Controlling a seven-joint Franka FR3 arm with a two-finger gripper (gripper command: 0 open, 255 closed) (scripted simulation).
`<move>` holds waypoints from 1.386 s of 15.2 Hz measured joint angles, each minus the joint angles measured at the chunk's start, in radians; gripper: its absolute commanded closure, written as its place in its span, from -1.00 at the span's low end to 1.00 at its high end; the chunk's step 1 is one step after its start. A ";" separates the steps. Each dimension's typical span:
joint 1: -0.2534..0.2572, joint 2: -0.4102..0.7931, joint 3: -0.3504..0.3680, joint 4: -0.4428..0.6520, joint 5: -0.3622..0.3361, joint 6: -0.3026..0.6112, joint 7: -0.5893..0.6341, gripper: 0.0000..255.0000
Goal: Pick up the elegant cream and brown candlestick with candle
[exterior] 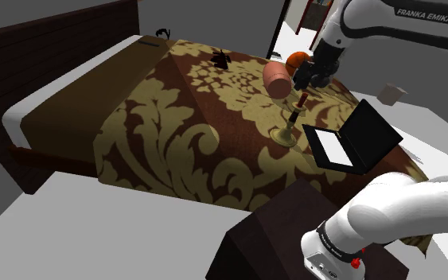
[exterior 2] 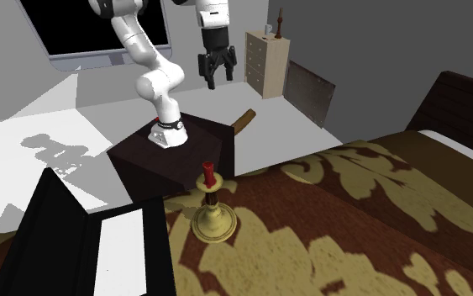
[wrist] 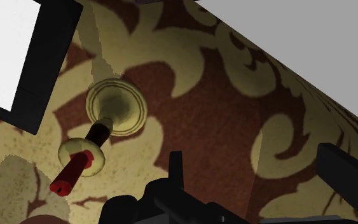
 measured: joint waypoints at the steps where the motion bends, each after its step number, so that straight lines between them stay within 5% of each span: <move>1: -0.002 0.029 -0.015 0.015 0.000 0.006 -0.014 -1.00; 11: -0.038 0.342 -0.194 0.213 0.033 0.049 -0.218 -1.00; 21: -0.124 0.726 -0.313 0.501 0.176 0.039 -0.443 -1.00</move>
